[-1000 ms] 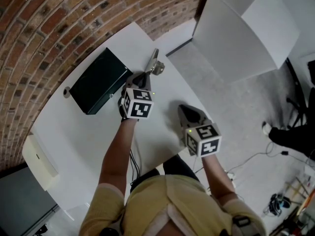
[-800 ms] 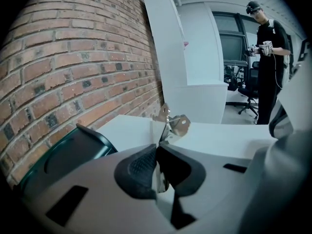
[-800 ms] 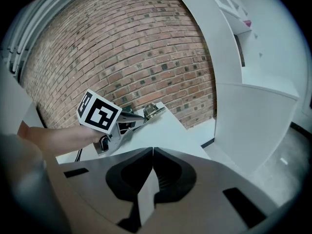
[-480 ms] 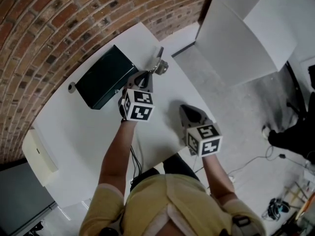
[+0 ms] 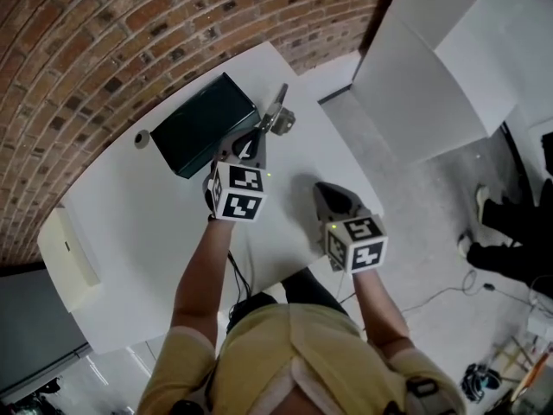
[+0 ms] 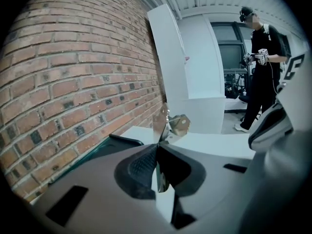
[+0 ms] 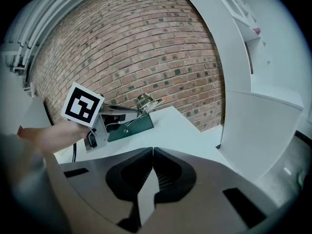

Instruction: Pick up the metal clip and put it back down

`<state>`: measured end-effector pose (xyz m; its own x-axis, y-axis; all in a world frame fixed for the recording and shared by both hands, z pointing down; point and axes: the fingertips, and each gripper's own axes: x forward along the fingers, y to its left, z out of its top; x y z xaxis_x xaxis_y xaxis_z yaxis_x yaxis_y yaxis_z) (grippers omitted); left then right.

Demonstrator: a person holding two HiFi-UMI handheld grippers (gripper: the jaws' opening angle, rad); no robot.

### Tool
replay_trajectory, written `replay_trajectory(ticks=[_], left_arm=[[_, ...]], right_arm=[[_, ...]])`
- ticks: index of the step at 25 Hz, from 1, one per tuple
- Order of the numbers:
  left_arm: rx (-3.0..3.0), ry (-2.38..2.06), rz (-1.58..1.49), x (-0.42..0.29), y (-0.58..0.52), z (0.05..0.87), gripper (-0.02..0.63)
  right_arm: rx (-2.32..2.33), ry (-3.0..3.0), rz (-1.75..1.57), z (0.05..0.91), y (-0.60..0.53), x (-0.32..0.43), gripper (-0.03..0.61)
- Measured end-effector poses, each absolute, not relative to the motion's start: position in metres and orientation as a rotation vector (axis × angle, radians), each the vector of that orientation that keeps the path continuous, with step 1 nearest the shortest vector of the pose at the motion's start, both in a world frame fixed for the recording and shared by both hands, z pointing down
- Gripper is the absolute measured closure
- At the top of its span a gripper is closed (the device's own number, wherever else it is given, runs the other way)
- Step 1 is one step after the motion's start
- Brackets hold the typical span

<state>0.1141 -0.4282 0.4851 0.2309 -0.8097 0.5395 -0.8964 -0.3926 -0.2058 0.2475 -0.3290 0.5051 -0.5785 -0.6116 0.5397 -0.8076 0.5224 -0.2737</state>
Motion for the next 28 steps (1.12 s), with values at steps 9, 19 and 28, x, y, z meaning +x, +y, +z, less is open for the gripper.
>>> replay_trajectory(ticks=[9, 19, 28], left_arm=[[2.307, -1.751, 0.799, 0.068, -0.385, 0.449, 0.598], [2.22, -1.847, 0.718, -0.009, -0.323, 0.427, 0.598], [2.096, -1.971, 0.705, -0.101, -0.263, 0.419, 0.598]], right_arm=[[1.054, -2.444, 0.658, 0.493, -0.31, 0.204, 0.574], [0.94, -2.485, 0.586, 0.482, -0.273, 0.133, 0.574], [0.83, -2.505, 0.548, 0.469, -0.242, 0.066, 0.574]])
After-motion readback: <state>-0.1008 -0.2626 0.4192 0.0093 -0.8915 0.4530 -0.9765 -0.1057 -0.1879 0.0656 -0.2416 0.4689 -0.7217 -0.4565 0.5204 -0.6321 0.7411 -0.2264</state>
